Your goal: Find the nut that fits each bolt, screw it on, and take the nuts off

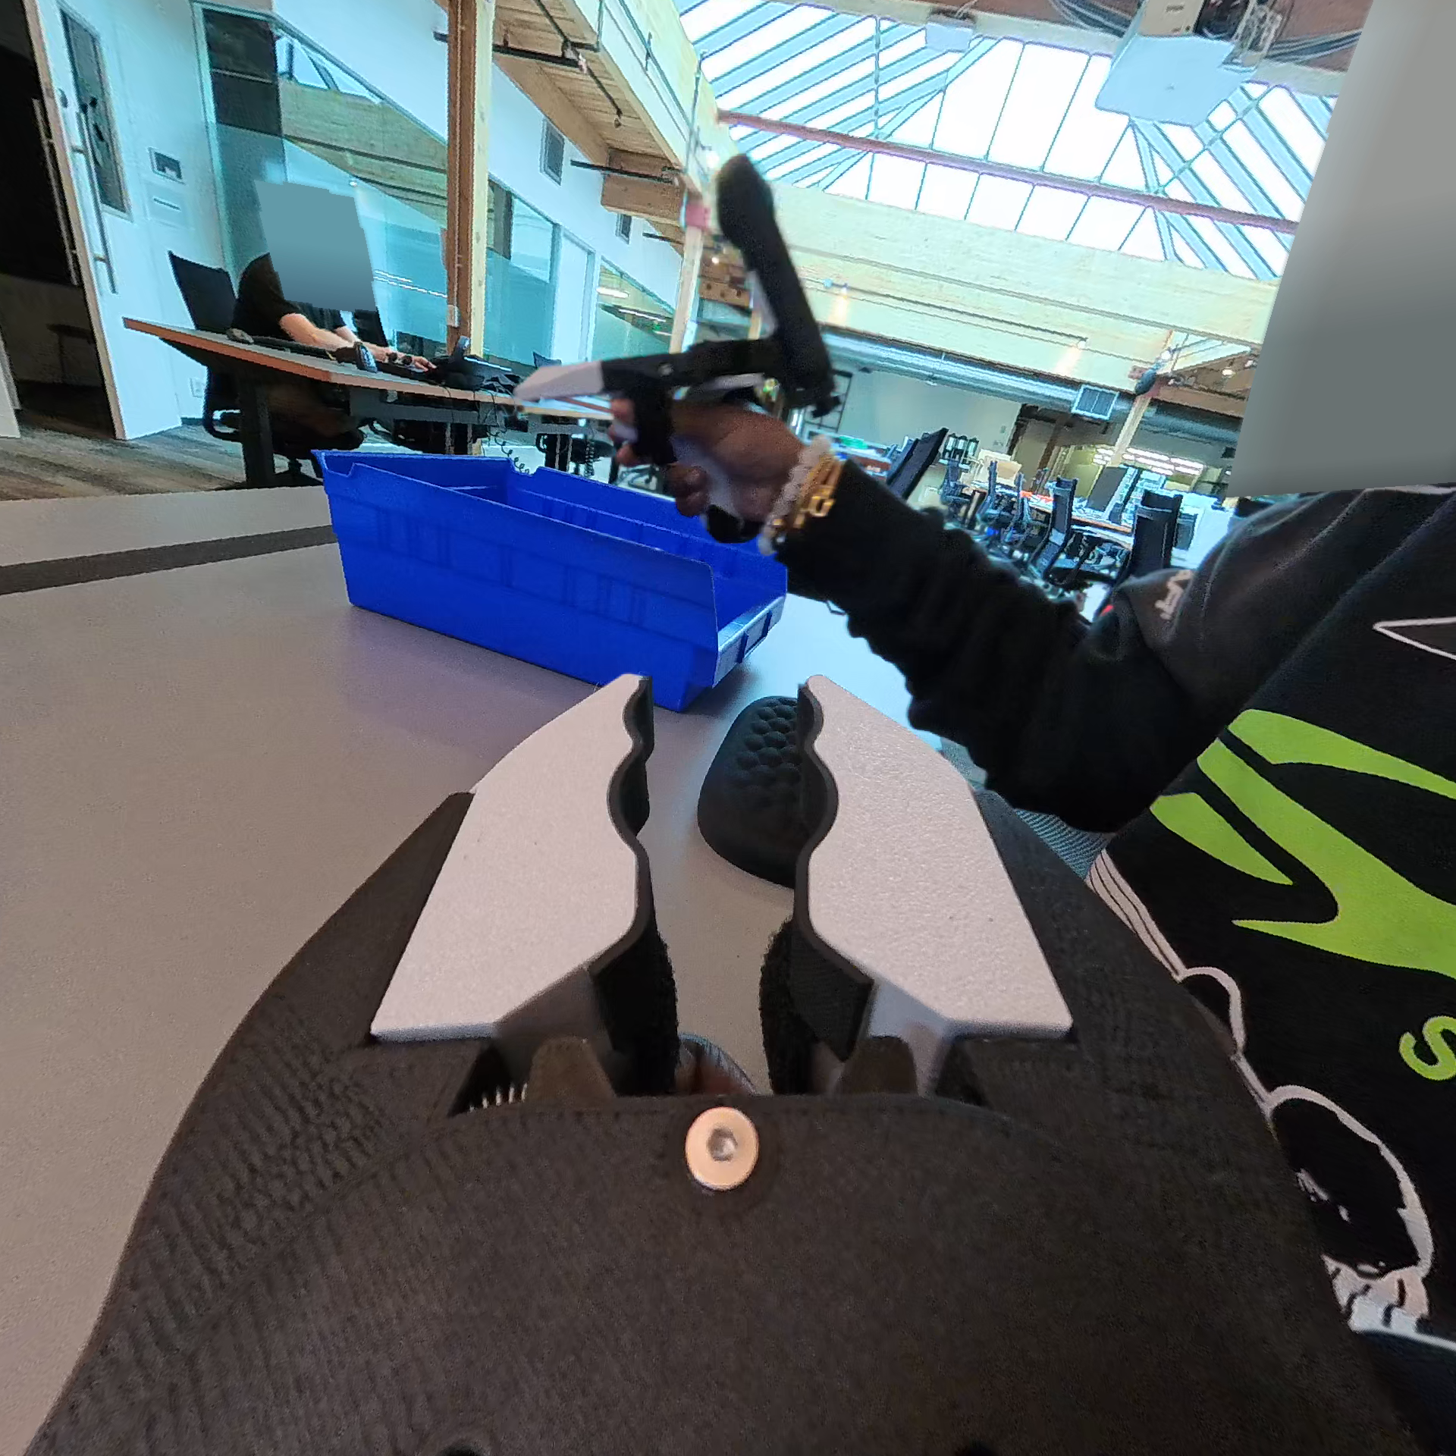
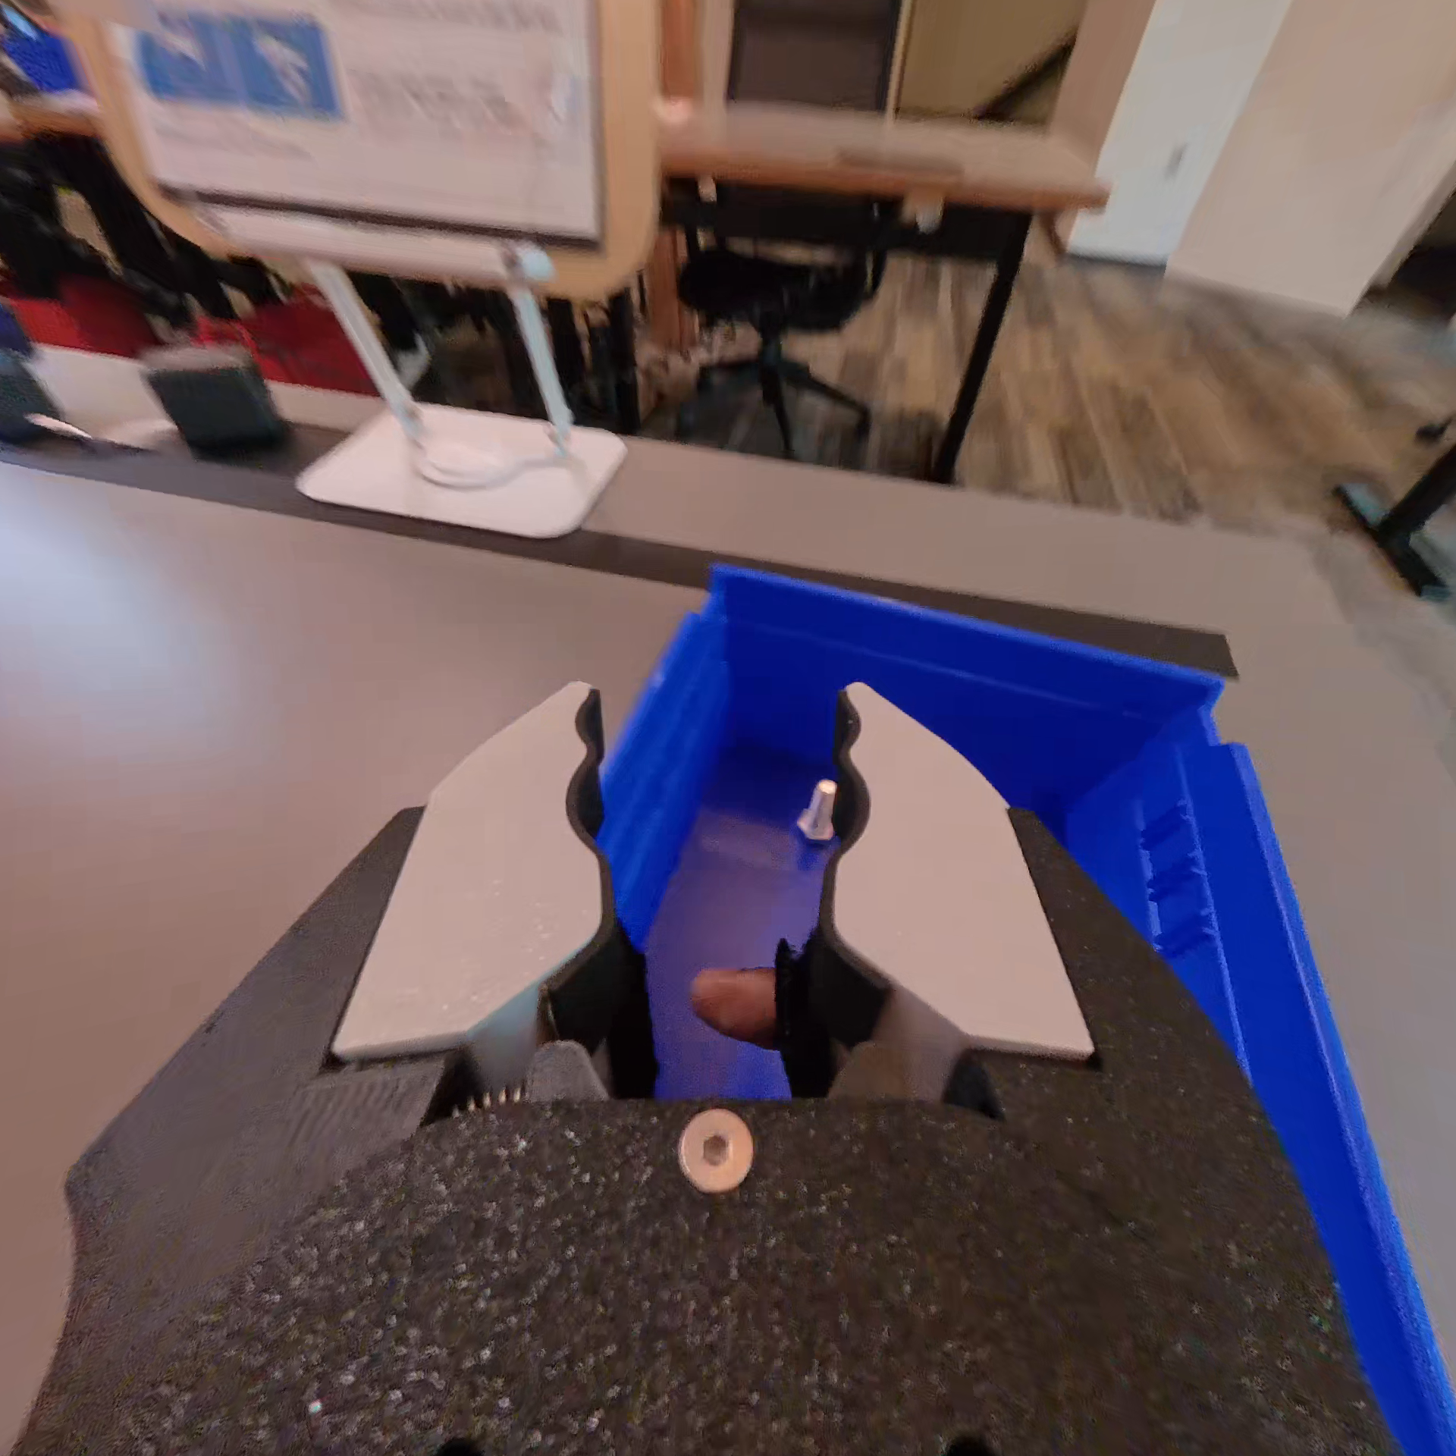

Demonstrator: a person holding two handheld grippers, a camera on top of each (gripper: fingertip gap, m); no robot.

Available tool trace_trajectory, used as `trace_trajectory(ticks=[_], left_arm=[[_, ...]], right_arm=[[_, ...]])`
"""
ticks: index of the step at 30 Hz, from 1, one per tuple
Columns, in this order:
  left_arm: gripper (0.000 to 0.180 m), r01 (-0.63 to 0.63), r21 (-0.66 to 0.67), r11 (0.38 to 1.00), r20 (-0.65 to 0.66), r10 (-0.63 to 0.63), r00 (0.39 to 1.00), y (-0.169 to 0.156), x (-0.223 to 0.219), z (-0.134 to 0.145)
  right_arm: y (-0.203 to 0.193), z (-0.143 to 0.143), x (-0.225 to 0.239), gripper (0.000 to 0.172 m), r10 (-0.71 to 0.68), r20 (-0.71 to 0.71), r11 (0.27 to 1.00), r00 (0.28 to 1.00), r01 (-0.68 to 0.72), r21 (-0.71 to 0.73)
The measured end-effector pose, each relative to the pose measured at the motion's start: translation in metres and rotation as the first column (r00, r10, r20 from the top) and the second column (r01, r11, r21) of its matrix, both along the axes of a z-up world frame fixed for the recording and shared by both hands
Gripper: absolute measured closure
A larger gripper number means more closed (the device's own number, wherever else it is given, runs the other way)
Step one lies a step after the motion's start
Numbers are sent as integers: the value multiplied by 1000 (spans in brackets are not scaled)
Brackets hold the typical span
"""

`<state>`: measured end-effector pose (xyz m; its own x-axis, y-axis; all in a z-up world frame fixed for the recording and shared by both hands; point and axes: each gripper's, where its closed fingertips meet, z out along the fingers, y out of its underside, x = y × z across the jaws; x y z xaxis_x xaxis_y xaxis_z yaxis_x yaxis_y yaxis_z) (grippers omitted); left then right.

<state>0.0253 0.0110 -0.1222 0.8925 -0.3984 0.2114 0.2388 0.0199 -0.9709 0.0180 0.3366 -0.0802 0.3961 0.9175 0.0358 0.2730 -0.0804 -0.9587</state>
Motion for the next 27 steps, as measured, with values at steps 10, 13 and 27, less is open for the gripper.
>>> trace_trajectory(ticks=[10,13,27], left_arm=[[146,-8,-12,1000,-21,7,1000,1,1,-2],[146,-13,-8,1000,-31,13,999,1,2,-1],[144,-271,-106,957,-220,244,945,-64,-57,63]], right_arm=[[-166,17,25,110,275,-225,961,935,-260,95],[-192,-5,24,112,323,-210,944,923,-298,143],[-223,-57,16,120,432,-210,901,877,-429,59]])
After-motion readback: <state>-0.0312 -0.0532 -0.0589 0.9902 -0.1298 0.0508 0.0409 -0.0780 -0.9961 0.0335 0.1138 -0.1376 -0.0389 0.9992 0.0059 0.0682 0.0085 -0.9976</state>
